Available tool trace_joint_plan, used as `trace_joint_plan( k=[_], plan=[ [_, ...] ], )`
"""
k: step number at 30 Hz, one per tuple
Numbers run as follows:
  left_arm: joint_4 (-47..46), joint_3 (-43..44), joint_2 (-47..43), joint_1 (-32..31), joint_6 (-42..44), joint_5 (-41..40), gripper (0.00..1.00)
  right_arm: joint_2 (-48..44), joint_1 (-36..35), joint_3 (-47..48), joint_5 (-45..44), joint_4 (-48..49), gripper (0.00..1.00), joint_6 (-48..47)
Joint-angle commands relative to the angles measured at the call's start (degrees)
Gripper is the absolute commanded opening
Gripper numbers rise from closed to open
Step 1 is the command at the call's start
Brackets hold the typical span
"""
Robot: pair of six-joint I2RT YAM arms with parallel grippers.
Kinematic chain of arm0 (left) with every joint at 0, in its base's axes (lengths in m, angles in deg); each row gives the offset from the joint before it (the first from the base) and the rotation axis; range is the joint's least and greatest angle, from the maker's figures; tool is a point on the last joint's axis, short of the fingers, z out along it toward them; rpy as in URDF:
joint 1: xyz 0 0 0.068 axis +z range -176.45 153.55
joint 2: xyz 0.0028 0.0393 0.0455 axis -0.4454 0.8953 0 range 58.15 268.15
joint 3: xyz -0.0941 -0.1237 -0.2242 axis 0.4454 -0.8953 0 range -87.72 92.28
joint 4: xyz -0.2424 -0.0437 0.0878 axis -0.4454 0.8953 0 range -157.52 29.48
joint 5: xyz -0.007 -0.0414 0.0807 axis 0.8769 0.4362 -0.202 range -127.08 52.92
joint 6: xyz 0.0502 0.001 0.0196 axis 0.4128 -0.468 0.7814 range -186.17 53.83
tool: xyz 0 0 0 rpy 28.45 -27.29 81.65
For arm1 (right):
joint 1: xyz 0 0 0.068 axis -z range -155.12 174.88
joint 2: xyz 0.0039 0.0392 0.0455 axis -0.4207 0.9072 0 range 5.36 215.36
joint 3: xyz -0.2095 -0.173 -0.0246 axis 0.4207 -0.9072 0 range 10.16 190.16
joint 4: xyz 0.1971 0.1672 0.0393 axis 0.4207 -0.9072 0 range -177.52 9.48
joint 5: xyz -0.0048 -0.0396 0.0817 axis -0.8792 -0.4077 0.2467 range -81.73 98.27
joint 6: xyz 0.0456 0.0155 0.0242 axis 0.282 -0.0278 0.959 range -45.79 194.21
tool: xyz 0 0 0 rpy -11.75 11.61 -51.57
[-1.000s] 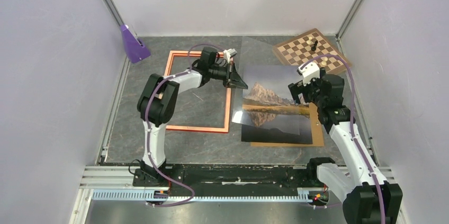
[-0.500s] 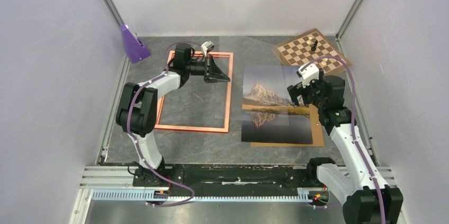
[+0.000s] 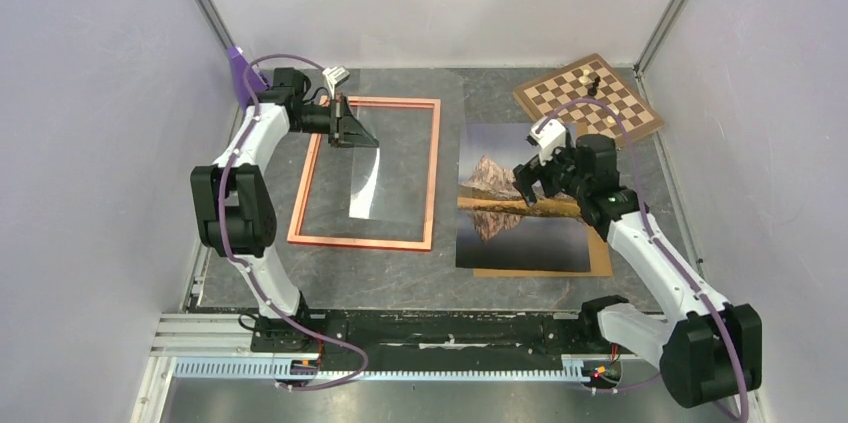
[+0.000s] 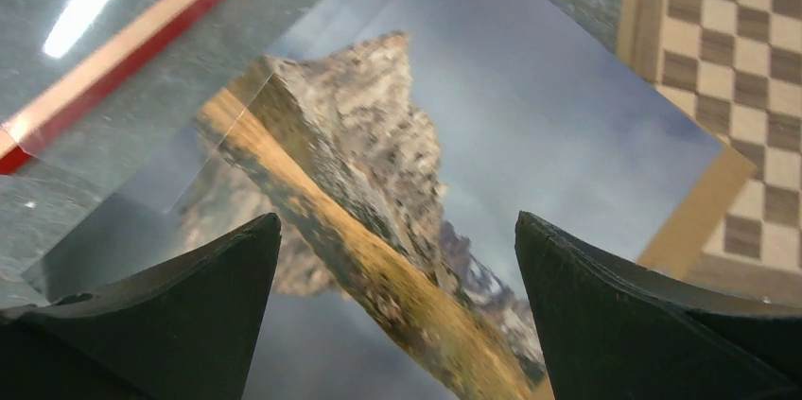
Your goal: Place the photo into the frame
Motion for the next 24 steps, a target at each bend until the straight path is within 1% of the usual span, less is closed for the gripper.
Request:
trace_joint_plan(
  k=[1,5,8,12,15,16,20,24],
  plan=[
    [29.8,3.4,1.3,4.1,29.1,-1.6,0.02,2.1,-5.4,3.2,-2.9,7.7,0.98,3.8],
    [30.5,1.4,-1.2,7.1,31.1,-1.8,0.02,5.8,-8.8,3.8,-3.4,11.1,0.98,7.8],
    [33.8,1.4,-2.1,7.5,34.5,-0.7,0.02,8.9,-10.6,4.6,-2.0,15.4,0.98,11.3],
    [41.4,2.3,-1.7,7.9,42.5,1.8,0.03,12.9,-11.7,5.8,1.8,20.1,0.98,16.8],
    [51.2,4.4,-0.4,8.8,51.6,3.6,0.02,15.9,-13.1,6.0,3.4,23.6,0.98,20.1],
    [53.0,4.6,-0.2,9.2,53.1,4.2,0.02,16.8,-13.7,6.0,3.3,24.6,0.98,20.6],
    [53.0,3.6,-1.6,10.3,53.5,3.9,0.02,19.6,-15.7,5.1,2.9,28.3,0.98,25.7],
    [53.0,2.6,-3.9,10.5,53.2,4.9,0.02,22.6,-16.1,4.9,4.4,30.6,0.98,28.4]
  ],
)
